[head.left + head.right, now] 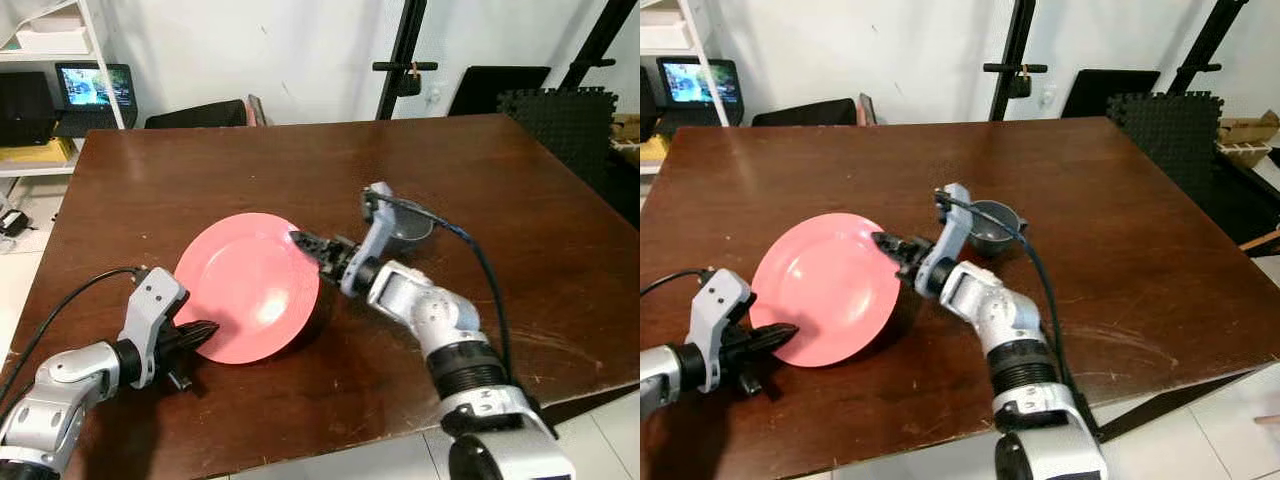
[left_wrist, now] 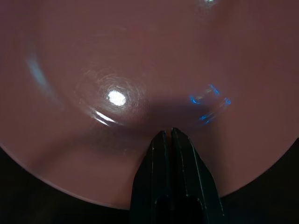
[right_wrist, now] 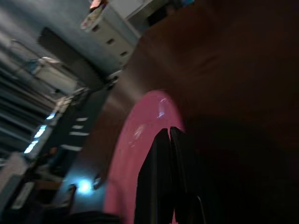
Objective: Setting the table
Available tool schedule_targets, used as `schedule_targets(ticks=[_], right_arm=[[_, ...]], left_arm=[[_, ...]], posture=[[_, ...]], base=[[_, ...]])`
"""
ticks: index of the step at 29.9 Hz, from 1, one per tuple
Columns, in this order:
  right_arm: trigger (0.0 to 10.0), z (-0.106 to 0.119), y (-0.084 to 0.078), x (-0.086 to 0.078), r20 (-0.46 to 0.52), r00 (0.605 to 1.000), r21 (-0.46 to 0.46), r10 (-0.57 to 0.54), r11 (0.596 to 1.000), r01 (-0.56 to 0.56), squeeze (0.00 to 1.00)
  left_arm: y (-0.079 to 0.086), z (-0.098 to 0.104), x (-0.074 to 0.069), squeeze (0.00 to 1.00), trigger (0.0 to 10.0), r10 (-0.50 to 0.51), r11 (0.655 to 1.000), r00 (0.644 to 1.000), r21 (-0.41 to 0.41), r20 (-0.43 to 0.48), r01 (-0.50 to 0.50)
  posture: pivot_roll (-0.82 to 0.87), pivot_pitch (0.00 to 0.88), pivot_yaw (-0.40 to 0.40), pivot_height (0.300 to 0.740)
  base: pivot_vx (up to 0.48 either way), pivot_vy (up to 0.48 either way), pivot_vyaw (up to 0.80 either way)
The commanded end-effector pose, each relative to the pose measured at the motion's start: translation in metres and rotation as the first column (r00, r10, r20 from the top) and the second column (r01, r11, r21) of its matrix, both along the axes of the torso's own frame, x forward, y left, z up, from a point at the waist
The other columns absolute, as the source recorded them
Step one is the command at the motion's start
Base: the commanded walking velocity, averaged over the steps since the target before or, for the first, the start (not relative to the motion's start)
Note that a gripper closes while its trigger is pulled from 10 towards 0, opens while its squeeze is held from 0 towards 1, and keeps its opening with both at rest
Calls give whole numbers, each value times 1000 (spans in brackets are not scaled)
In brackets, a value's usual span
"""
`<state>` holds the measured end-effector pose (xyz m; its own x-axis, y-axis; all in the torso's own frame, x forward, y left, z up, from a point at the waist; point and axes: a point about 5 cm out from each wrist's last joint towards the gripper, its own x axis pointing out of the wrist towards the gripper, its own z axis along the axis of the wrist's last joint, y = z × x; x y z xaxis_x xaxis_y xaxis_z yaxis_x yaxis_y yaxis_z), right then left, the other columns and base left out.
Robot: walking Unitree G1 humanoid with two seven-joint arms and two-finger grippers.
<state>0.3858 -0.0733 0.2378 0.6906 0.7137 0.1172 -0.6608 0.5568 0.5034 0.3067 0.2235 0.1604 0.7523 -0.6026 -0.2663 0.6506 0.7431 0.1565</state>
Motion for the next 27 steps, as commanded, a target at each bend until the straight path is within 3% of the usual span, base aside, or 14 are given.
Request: schedule_targets(ticks=[1,2,3,15,16,20,24,25,27], right_arm=[[10000,-1,-4,2,8,1000,-25,-11,1000,11,784],[10000,-1,-4,2,8,1000,-25,-11,1000,11,784],[10000,-5,-4,2,6,1000,-49,-4,999,4,1000],[10000,-36,12,-13,-53,988,-150,143,977,-149,1000],[10000,-40,14,-14,-60,986,-159,154,974,-161,0],[10000,-48,22,-18,-82,979,-163,186,967,-198,0],[9725,-50,31,-24,-105,966,-112,237,962,-248,0],[0,-48,34,-25,-120,960,-55,255,963,-263,0],[0,-47,35,-25,-124,958,-36,259,964,-265,0]], left_arm=[[1,-25,-7,0,10000,10,1000,994,18,-111,-8],[1,-25,-7,0,10000,10,1000,994,18,-111,-8],[1,-25,-7,0,10000,10,1000,994,19,-111,-8],[1,-25,-6,0,10000,10,1000,994,19,-109,-8],[1,-25,-6,0,10000,10,1000,994,19,-110,-8],[1,-25,-7,0,10000,11,1000,994,19,-113,-9],[2,-25,-7,0,10000,14,1000,994,21,-113,-12],[2,-25,-7,0,10000,15,1000,993,22,-113,-13],[2,-25,-6,0,10000,15,1000,993,22,-113,-13]], posture=[[4,197,-12,740],[4,197,-12,740],[5,194,-12,740],[5,194,-14,740],[5,194,-14,740],[7,197,-15,740],[9,198,-17,740],[7,199,-17,740],[7,199,-17,740]], base=[[0,0,0],[0,0,0],[0,0,0],[0,0,0],[0,0,0],[0,0,0],[0,0,0],[0,0,0],[0,0,0]])
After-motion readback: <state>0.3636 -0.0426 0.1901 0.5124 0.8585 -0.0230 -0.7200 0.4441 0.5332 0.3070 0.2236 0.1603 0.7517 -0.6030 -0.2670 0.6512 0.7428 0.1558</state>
